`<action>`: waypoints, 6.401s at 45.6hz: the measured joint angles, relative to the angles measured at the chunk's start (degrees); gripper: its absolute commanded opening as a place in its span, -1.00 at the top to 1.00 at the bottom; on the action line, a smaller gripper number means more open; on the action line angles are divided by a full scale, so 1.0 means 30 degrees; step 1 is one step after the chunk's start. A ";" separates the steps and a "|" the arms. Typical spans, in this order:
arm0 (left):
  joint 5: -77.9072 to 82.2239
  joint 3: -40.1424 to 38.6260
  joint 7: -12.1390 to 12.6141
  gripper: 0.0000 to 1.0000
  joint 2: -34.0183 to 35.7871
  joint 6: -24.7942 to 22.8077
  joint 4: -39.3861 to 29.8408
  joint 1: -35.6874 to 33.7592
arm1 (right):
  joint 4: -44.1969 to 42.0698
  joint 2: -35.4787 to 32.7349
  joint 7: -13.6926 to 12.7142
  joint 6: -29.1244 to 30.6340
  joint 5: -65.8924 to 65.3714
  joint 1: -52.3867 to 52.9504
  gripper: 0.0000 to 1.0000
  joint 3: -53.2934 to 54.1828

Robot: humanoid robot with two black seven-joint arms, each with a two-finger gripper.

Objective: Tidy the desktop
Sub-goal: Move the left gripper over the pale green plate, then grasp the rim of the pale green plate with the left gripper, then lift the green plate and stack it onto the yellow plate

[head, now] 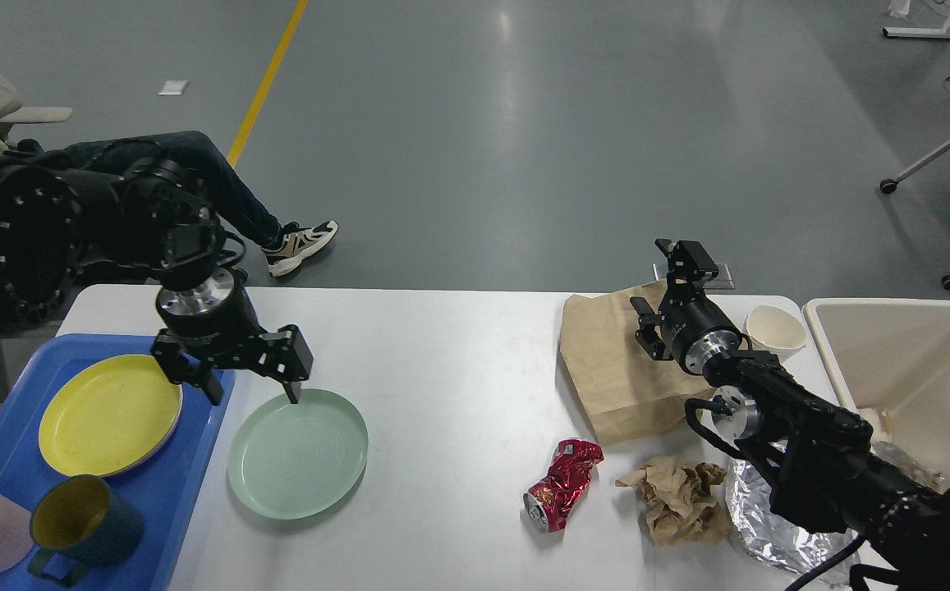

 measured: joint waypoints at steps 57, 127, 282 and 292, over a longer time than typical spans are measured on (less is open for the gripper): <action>-0.2570 -0.3689 0.5468 -0.75 0.1587 0.4759 -0.0037 0.7112 | 0.0000 0.0001 -0.0014 0.0000 -0.0008 0.0000 -1.00 0.0000; -0.2598 -0.5058 0.5499 -0.62 0.2056 0.7554 0.1231 0.8674 | 0.0001 0.0001 -0.0014 0.0000 -0.0009 0.0000 -1.00 0.0000; -0.2276 -0.8244 0.5564 0.88 1.1767 0.4871 0.7165 1.0138 | 0.0001 0.0001 -0.0007 0.0000 -0.0008 0.0000 -1.00 0.0000; -0.2280 -0.8266 0.5557 0.78 1.1251 0.5619 0.7146 1.0245 | 0.0001 0.0001 -0.0008 0.0000 -0.0010 -0.0001 -1.00 0.0000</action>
